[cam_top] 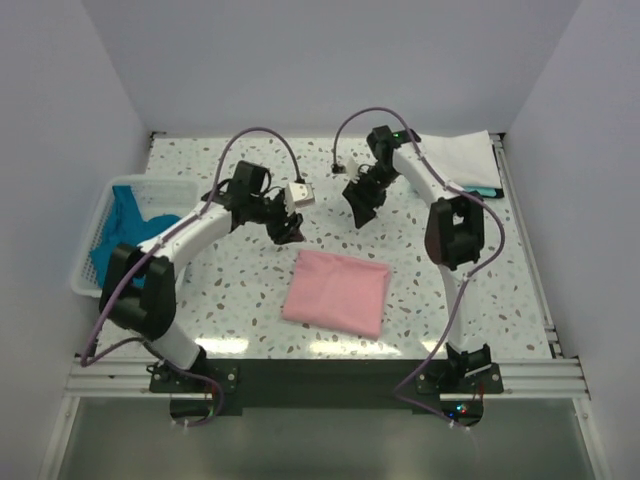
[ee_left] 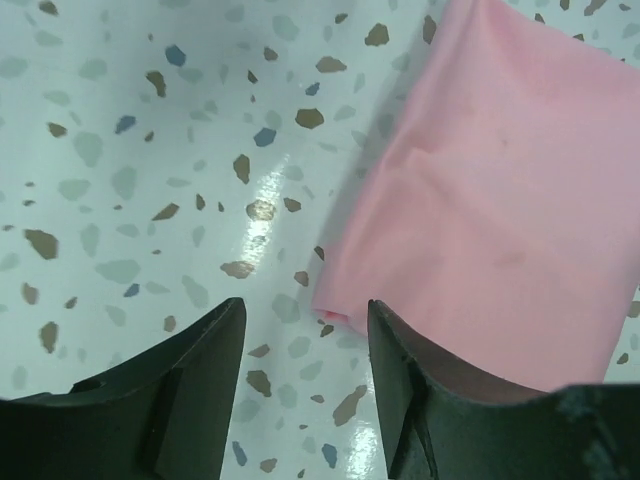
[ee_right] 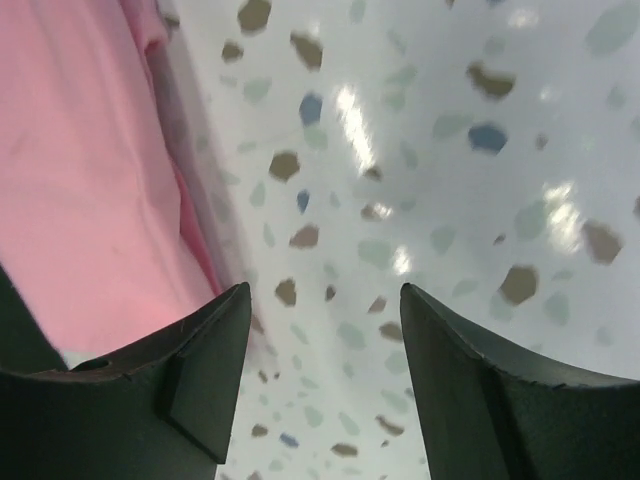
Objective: Fold and stack the t-shirts
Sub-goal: Fold the tshirt
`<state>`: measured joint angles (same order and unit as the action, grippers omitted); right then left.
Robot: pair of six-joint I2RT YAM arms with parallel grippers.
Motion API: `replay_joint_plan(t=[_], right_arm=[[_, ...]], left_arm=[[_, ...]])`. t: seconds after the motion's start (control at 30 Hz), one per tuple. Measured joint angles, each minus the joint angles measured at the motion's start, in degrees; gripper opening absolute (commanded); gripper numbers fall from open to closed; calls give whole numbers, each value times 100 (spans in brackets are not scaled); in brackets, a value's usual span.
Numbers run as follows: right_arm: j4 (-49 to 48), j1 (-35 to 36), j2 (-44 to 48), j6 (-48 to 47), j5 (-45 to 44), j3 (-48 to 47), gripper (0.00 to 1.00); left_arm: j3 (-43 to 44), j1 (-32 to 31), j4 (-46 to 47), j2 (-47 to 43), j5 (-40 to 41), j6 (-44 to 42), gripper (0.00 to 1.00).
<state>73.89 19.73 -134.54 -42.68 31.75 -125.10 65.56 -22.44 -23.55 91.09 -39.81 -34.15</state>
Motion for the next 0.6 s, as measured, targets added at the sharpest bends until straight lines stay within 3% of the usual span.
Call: replay_joint_plan(t=[0.13,0.27,0.4,0.6], right_arm=[[94,-205,595,-68,-144,1241,60],[225,-162,761,68,-249,2057,61],[295,-98,761,186,-380,2306,62],[286,-98,745,212,-380,2284,56]], left_arm=[[570,72,-614,876,-136,74,59],[927,72,-1019,1423,-221,76,60],[1333,70,-1322,1805,-299,59,60],[1655,70,-1606,2212,-376,20,60]])
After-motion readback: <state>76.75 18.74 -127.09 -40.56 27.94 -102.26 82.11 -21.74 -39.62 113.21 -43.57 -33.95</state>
